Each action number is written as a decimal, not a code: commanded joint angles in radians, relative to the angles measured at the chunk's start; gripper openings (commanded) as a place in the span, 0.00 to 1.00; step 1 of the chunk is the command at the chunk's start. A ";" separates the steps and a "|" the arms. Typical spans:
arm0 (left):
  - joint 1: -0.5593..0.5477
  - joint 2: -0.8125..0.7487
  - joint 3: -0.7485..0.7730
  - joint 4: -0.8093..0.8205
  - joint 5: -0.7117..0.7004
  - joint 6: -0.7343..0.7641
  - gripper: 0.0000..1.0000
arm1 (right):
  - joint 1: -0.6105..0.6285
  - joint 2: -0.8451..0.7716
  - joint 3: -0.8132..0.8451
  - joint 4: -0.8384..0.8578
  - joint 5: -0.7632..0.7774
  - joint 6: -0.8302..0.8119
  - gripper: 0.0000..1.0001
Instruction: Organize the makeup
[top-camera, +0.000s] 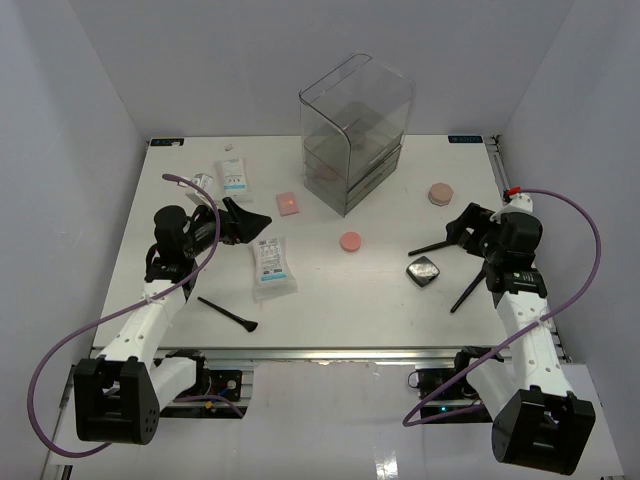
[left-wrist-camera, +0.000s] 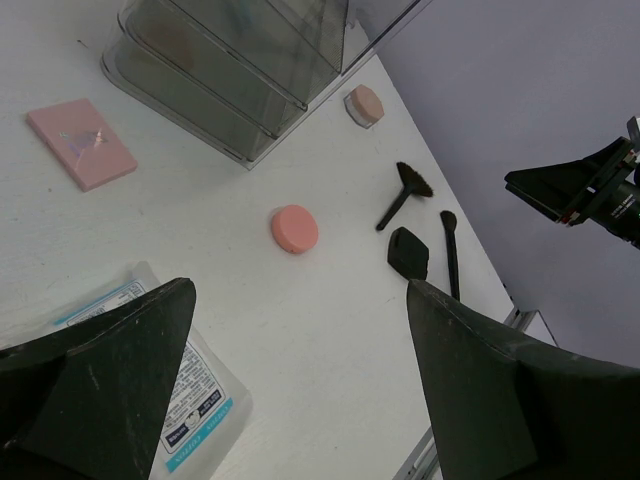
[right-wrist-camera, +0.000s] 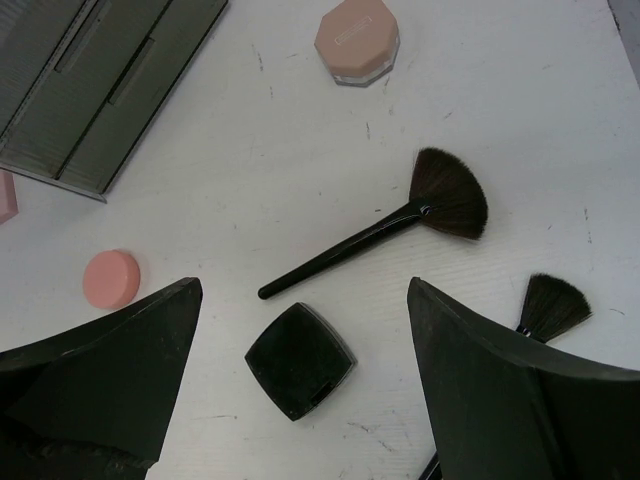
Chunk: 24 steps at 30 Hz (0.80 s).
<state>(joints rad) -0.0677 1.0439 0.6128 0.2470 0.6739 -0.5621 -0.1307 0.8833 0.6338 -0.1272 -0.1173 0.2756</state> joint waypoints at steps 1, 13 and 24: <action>-0.006 0.007 0.028 0.009 0.009 0.009 0.98 | -0.003 0.014 0.016 0.039 -0.054 -0.020 0.90; -0.011 0.018 0.033 -0.008 -0.005 0.023 0.98 | 0.029 0.196 0.160 -0.014 -0.665 -0.521 0.90; -0.011 0.034 0.038 -0.022 -0.016 0.033 0.98 | 0.099 0.605 0.509 0.117 -0.777 -0.284 0.96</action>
<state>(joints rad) -0.0742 1.0756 0.6129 0.2310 0.6620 -0.5457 -0.0375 1.3349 1.0045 -0.1449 -0.8042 -0.2050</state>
